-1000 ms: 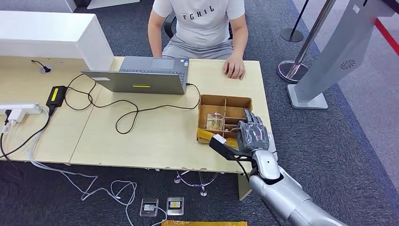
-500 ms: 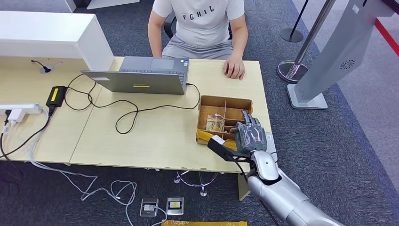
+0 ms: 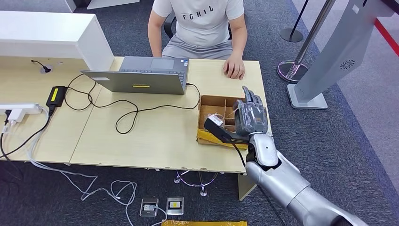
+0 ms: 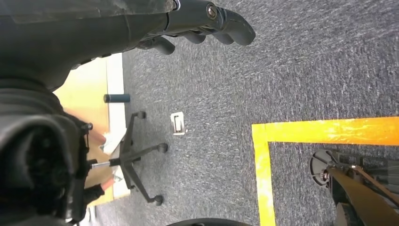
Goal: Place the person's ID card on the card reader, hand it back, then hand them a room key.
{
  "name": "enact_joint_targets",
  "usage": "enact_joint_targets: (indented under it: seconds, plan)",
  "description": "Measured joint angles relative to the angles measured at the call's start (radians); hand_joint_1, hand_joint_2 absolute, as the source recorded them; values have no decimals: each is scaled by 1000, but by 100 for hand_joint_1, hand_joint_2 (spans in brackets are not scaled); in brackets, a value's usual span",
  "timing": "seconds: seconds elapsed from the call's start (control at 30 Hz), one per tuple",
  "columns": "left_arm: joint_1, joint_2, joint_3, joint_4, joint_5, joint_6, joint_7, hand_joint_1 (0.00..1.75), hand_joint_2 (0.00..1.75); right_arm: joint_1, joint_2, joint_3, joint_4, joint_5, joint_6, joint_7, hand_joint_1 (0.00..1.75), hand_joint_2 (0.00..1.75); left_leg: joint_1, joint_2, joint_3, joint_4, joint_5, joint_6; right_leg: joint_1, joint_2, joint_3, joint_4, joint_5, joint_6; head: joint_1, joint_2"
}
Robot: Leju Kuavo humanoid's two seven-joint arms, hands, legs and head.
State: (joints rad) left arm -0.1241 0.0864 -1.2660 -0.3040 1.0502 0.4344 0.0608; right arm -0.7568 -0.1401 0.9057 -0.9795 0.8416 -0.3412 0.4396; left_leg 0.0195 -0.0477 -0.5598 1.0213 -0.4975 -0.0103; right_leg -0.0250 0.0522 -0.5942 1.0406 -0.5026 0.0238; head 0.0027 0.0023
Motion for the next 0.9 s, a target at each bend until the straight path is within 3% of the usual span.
enact_joint_targets:
  seconds: [0.3,0.9]
  plan:
    - [0,-3,-19,0,-17,-17,-10,0,0,-75,-9,-28,-156,62,26,20,175,175,0,0,0,0,0,0,0,0,0,0,0,0,0,0]
    - [0,-5,-22,0,-27,-28,-10,0,0,-64,-5,-39,-142,99,33,-1,175,175,0,0,0,0,0,0,0,0,0,0,0,0,0,0]
